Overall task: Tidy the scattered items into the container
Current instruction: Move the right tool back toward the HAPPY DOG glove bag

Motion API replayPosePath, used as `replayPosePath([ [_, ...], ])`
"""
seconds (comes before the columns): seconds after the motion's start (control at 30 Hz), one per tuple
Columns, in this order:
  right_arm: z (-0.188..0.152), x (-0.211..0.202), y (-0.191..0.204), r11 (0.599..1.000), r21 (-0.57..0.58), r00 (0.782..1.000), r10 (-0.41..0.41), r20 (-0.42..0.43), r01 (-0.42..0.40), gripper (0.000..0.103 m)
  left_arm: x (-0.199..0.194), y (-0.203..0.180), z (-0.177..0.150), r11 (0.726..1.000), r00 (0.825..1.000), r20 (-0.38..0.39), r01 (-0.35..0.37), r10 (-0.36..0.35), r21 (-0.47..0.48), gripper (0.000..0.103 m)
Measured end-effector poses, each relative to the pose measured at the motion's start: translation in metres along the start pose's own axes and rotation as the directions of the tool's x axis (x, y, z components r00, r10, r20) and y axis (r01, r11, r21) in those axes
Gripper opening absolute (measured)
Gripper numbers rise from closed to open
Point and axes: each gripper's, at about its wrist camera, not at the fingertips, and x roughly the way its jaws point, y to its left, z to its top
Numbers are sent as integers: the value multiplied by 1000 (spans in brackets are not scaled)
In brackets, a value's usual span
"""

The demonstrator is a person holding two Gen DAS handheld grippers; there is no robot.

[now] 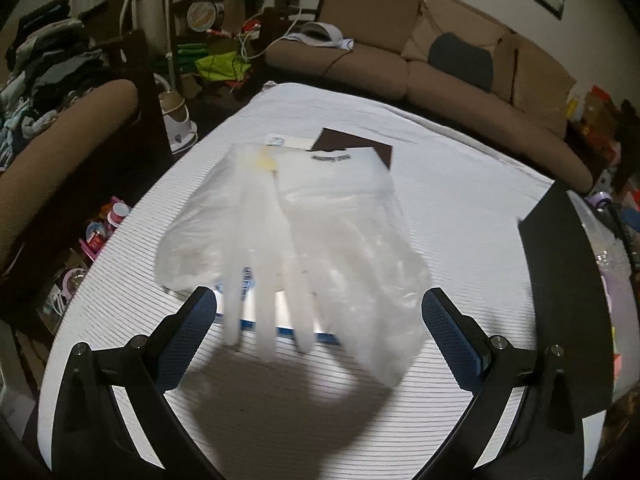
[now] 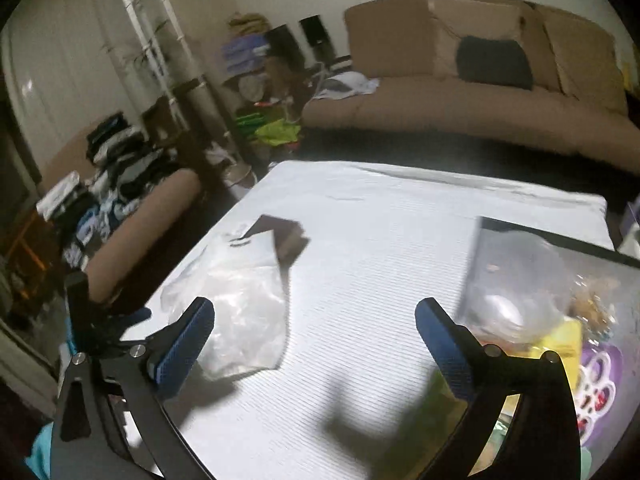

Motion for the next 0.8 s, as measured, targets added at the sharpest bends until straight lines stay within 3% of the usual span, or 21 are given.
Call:
replayPosePath([
  [0.33,-25,82,57,999,-35,998,-44,-53,42,103,15,46,-4,998,999,-34,-19,17,-63,103],
  [0.63,-50,161,74,998,-41,990,37,-137,-43,103,23,115,-16,960,997,-74,-4,-17,-279,103],
  [0.8,-49,196,58,998,58,984,38,-173,-28,103,35,126,-21,945,993,-105,11,-48,-327,103],
])
